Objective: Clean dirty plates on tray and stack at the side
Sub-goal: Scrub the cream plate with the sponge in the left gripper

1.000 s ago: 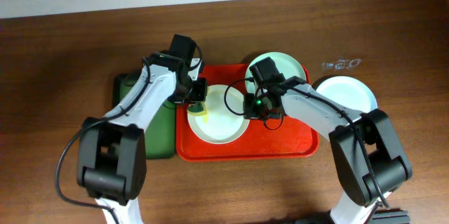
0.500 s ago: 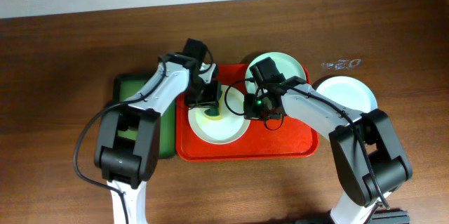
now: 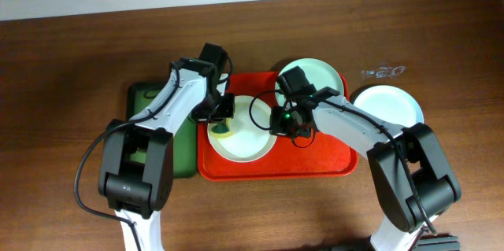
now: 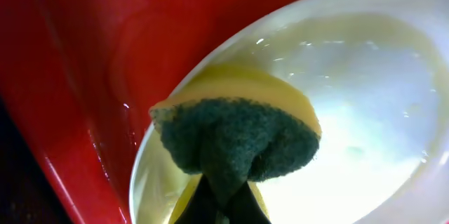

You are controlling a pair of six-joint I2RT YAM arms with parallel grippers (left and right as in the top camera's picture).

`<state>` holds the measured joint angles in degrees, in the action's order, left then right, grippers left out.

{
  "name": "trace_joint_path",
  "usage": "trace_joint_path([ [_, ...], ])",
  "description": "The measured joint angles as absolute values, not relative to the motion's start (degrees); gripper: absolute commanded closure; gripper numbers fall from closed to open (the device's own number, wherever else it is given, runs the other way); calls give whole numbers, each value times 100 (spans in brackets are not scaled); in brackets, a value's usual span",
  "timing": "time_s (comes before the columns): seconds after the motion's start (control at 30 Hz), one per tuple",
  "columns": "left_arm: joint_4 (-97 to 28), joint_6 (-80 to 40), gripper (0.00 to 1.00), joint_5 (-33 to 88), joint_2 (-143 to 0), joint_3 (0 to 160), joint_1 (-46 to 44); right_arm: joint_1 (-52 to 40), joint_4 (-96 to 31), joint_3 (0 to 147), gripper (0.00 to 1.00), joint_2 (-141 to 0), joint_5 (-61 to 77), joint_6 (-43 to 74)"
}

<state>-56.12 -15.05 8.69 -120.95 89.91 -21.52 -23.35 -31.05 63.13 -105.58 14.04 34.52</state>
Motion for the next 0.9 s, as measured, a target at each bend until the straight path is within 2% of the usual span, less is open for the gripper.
trace_joint_path([
  [0.2,-4633,-1848,100,1219,-11789,8103,-2126,-2338,-3107,6313,96,-10558,1402,3450],
  [0.33,-4254,-1800,100,2707,-11784,7981,-2150,-2338,-3118,6313,96,-10558,1400,3448],
  [0.4,-4303,-1800,100,2364,-11496,7985,-2130,-2338,-3118,6313,95,-10558,1400,3448],
  [0.43,-4333,-1802,100,1955,-11155,8040,-2126,-2338,-3118,6313,84,-10558,1402,3450],
  [0.47,-4434,-1802,100,1470,-10774,8145,-2126,-2338,-3100,6313,79,-10558,1402,3459],
  [0.57,-4563,-1800,100,915,-10809,8219,-2121,-2342,-2930,6313,77,-10558,1332,3376],
  [0.63,-4565,-1800,100,819,-11028,8219,-2121,-2342,-2930,6313,89,-10558,1114,3339],
  [0.73,-4565,-1800,100,784,-11277,8219,-2121,-2366,-2919,6313,89,-10558,1033,3317],
  [0.77,-4567,-1800,100,784,-11330,8219,-2121,-2368,-2928,6313,96,-10558,1031,3315],
  [0.9,-4565,-1800,100,784,-11340,8219,-2121,-2373,-2928,6313,96,-10558,1035,3295],
])
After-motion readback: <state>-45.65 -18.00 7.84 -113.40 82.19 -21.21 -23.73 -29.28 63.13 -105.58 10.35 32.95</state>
